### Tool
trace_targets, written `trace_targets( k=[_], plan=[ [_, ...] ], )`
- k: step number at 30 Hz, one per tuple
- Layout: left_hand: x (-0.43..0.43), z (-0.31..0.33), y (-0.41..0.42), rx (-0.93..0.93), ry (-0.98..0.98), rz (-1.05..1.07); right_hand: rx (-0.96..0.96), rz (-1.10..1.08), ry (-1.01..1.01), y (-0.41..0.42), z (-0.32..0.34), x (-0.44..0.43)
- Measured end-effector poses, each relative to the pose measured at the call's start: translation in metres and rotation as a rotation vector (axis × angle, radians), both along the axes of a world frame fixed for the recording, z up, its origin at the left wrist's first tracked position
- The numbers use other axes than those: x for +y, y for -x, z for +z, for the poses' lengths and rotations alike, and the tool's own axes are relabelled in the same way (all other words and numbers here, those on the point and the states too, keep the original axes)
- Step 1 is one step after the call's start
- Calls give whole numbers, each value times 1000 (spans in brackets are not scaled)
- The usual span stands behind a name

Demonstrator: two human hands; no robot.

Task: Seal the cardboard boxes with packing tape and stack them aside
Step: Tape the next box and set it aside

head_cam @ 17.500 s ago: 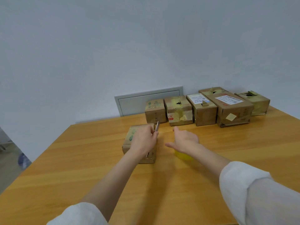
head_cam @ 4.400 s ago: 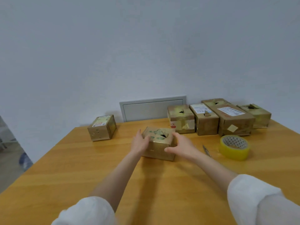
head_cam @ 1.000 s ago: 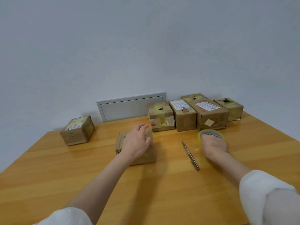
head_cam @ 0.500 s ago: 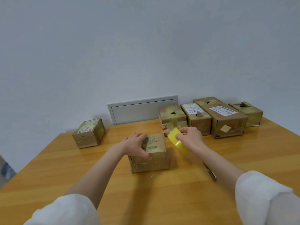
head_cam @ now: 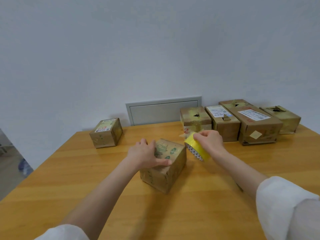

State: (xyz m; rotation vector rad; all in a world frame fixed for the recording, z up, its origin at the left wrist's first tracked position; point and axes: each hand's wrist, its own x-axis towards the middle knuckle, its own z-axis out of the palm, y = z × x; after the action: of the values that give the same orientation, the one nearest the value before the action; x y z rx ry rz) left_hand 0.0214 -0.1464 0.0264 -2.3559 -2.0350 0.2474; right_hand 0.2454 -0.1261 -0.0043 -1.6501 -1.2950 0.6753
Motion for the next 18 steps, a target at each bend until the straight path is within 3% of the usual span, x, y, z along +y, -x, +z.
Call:
trace_targets(
  k=[2,4,10,18],
  plan=[
    [-6,-2,-1,-126,0,-93,25,-3,3,3,-1,-1],
    [-12,-5,-3,-232,125,-127,50,11,2,6,0,-2],
    [-32,-17,-7,-54,74,-102,51,135,-11,29,4,-3],
    [-49,-24,-27,66,-172,38,89,84,-71,26,15,-6]
  ],
)
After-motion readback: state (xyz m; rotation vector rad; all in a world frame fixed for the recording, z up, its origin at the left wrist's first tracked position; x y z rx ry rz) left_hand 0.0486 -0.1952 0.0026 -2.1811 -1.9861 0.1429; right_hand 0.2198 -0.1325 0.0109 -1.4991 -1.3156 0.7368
